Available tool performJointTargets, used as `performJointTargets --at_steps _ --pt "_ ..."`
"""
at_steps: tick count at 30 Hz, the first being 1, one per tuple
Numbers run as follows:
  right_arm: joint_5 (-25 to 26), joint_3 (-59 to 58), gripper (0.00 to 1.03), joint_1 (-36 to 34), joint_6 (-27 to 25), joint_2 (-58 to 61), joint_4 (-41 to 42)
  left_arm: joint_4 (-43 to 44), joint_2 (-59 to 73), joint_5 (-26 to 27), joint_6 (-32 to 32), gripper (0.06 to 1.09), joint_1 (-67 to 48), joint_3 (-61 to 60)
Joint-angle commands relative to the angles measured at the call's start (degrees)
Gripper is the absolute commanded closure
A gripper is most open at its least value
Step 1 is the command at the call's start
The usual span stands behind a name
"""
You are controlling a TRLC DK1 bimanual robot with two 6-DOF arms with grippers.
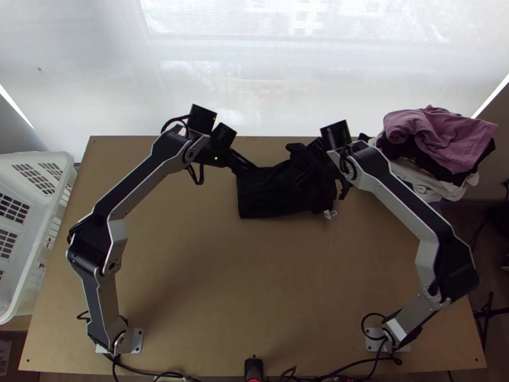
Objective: Fold the t-shirt
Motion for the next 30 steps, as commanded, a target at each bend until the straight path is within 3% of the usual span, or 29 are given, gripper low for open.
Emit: performJointTargets --at_steps 1,5,9,23,30 --pt "-0.15 16.75 0.05 6.69 0.39 17.48 2.94 0.09 -8.35 0.66 1.16 0.11 3.23 -15.22" --pt "-0.15 22.99 0.05 8.54 1.97 25.39 2.94 0.09 -9.14 0.48 0.90 0.11 2.88 -17.68" --pt "-0.15 20.61 0.05 8.01 3.29 27.06 3.46 0.09 -9.14 0.31 0.90 0.11 2.88 -18.30" --pt "-0.94 -12.26 0.05 -11.33 3.03 5.35 13.40 -0.08 -5.27 -0.49 2.30 0.11 2.53 -15.57" --pt "-1.29 -18.32 0.05 -13.87 3.91 -1.06 14.19 -0.08 -1.67 -1.36 3.18 0.11 1.83 -12.59"
